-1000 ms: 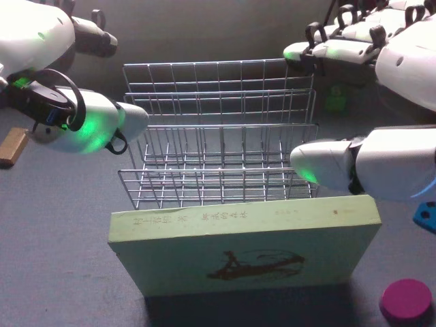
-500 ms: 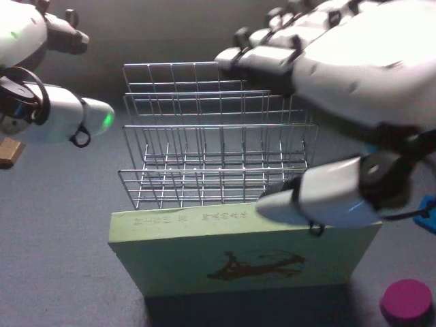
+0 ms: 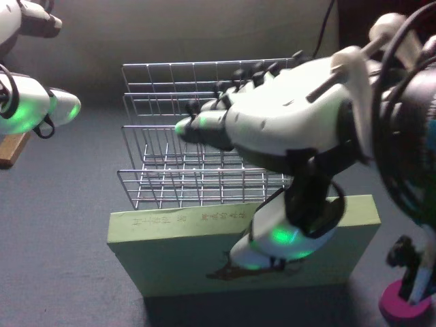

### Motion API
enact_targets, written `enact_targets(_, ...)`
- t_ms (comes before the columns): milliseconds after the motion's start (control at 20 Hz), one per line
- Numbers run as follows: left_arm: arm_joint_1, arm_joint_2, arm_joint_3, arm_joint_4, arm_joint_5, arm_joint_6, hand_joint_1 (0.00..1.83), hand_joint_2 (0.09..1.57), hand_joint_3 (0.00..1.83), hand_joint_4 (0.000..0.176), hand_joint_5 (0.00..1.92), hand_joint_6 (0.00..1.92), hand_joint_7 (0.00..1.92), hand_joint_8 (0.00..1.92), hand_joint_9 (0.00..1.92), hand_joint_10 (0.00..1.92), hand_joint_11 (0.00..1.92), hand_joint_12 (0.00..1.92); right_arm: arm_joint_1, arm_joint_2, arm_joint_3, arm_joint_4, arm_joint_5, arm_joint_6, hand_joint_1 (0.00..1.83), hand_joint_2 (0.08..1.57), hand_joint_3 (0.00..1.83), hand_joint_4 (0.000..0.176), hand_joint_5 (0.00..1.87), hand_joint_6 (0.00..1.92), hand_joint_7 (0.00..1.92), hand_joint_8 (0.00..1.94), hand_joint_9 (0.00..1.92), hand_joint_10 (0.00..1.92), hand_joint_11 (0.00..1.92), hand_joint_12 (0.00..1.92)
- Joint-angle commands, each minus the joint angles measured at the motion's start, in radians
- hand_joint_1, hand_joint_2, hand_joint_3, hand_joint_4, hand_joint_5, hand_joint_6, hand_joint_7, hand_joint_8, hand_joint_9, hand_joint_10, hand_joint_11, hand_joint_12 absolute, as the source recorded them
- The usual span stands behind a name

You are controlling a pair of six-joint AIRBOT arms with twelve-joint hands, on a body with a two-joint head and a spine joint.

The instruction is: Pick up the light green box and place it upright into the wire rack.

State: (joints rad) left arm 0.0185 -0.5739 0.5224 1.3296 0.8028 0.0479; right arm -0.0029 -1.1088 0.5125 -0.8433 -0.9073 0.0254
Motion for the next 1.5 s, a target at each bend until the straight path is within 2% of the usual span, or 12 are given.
enact_targets(0,-0.013,0.010,0.004,0.091,0.002,0.006,0.27,1.17,0.00,0.086,0.34,0.00,0.24,0.00,0.26,0.00,0.00,0.73,0.011,-0.009,0.008,-0.039,0.031,-0.005,0.81,0.96,0.00,0.078,0.07,0.01,0.02,0.00,0.00,0.00,0.00,0.31)
enact_targets(300,-0.012,0.020,0.011,0.091,-0.019,0.025,0.27,1.17,0.00,0.087,0.35,0.00,0.24,0.00,0.25,0.00,0.00,0.73,-0.032,-0.081,0.066,-0.026,0.009,0.007,0.82,0.96,0.00,0.077,0.09,0.00,0.02,0.00,0.00,0.00,0.00,0.32)
enact_targets(500,-0.008,0.021,0.011,0.081,-0.019,0.029,0.27,1.17,0.00,0.087,0.34,0.00,0.24,0.00,0.25,0.00,0.00,0.72,-0.057,-0.106,0.089,-0.026,0.020,0.038,0.82,0.96,0.00,0.077,0.10,0.01,0.02,0.00,0.00,0.00,0.00,0.35)
enact_targets(650,-0.010,0.021,0.012,0.035,-0.019,0.086,0.27,1.17,0.00,0.087,0.34,0.00,0.24,0.00,0.25,0.00,0.00,0.73,-0.084,-0.125,0.106,-0.026,0.026,0.042,0.82,0.96,0.00,0.077,0.11,0.00,0.01,0.00,0.00,0.00,0.00,0.33)
enact_targets(1000,-0.008,0.021,0.013,0.026,-0.022,0.089,0.27,1.17,0.00,0.087,0.35,0.00,0.25,0.00,0.25,0.00,0.00,0.73,-0.117,-0.147,0.117,-0.057,0.028,0.065,0.81,0.96,0.00,0.077,0.11,0.00,0.03,0.00,0.00,0.00,0.00,0.32)
enact_targets(1100,-0.008,0.021,0.013,0.022,-0.022,0.090,0.26,1.17,0.00,0.088,0.34,0.00,0.25,0.00,0.25,0.00,0.00,0.73,-0.123,-0.150,0.124,-0.057,0.028,0.071,0.82,0.98,0.00,0.071,0.14,0.01,0.07,0.01,0.03,0.01,0.00,0.43)
enact_targets(1200,-0.010,0.021,0.013,0.002,-0.014,0.092,0.27,1.17,0.00,0.088,0.34,0.00,0.25,0.00,0.25,0.00,0.00,0.73,-0.125,-0.151,0.127,-0.057,0.026,0.081,0.84,1.00,0.01,0.047,0.18,0.01,0.12,0.01,0.08,0.01,0.00,0.57)
enact_targets(1250,-0.010,0.021,0.011,-0.002,-0.014,0.092,0.26,1.17,0.00,0.088,0.34,0.00,0.25,0.00,0.24,0.00,0.00,0.73,-0.125,-0.151,0.128,-0.057,0.021,0.091,0.91,1.02,0.00,0.000,0.31,0.02,0.28,0.01,0.22,0.02,0.00,0.86)
enact_targets(1300,-0.010,0.021,0.010,-0.002,-0.014,0.092,0.26,1.17,0.00,0.088,0.34,0.00,0.25,0.00,0.24,0.00,0.00,0.73,-0.124,-0.151,0.128,-0.044,0.013,0.099,0.91,1.02,0.00,0.000,0.31,0.02,0.28,0.01,0.22,0.02,0.00,0.86)
enact_targets(1350,-0.010,0.021,0.010,-0.002,-0.014,0.092,0.26,1.17,0.00,0.089,0.34,0.00,0.24,0.00,0.25,0.00,0.00,0.73,-0.122,-0.150,0.128,-0.020,0.010,0.101,1.01,1.05,0.00,0.000,0.43,0.01,0.46,0.01,0.41,0.03,0.09,1.10)
enact_targets(1400,-0.010,0.021,0.010,-0.002,-0.012,0.092,0.26,1.17,0.00,0.089,0.34,0.00,0.24,0.00,0.25,0.00,0.00,0.73,-0.122,-0.148,0.127,-0.005,0.009,0.101,1.01,1.05,0.00,0.000,0.43,0.01,0.46,0.01,0.41,0.03,0.09,1.10)
enact_targets(1450,-0.009,0.021,0.010,-0.002,-0.011,0.092,0.27,1.17,0.00,0.089,0.34,0.00,0.23,0.00,0.25,0.00,0.00,0.73,-0.122,-0.148,0.127,-0.003,0.004,0.107,1.08,1.12,0.01,0.000,0.51,0.01,0.61,0.01,0.56,0.04,0.25,1.21)
